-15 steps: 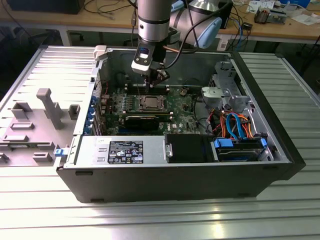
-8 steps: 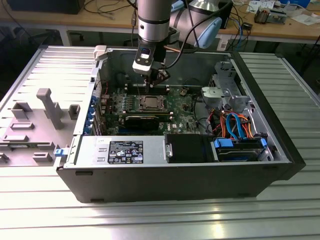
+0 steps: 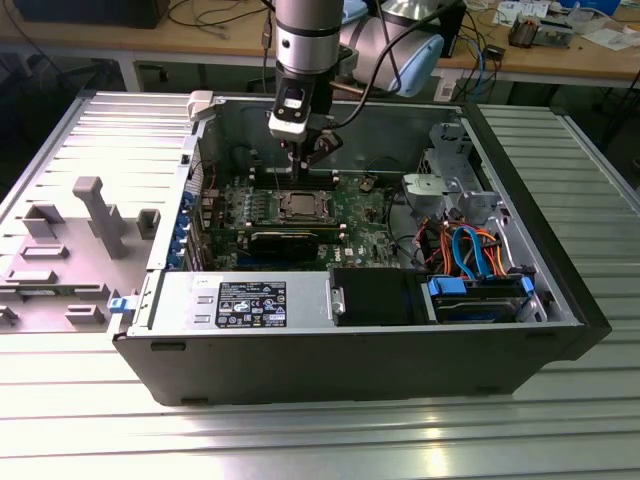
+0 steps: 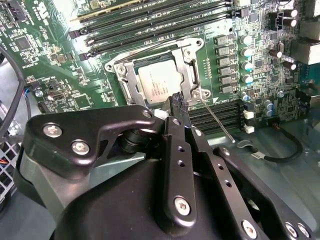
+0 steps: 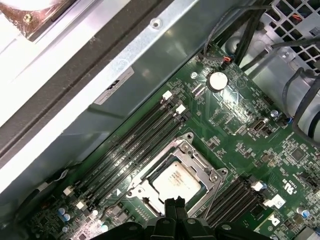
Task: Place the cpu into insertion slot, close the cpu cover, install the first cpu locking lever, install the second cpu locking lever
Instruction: 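Install the first cpu locking lever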
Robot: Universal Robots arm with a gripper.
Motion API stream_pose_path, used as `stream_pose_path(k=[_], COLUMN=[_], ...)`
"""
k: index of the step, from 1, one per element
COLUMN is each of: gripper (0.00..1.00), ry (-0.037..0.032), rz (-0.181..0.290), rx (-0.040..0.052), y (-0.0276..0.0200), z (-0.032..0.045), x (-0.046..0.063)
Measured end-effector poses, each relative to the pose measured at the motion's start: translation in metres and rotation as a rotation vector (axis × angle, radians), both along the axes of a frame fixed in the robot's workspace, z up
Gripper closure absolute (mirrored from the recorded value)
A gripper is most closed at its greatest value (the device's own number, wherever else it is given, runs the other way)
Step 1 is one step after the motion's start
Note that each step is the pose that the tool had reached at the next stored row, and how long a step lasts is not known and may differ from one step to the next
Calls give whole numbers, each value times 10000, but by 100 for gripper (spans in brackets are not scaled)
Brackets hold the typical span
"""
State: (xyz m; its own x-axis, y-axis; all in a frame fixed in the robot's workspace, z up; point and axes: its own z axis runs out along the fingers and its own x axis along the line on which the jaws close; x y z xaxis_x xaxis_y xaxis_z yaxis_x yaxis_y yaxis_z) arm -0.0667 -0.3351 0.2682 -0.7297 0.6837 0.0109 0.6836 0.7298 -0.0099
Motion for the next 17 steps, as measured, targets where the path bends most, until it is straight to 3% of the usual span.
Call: stream_pose_path(k=[15,17], gripper=[89,89], ry=[1,2], rz=[154,381], rx=[15,14], y=[-1,-1], z=[1,2], x=[0,0])
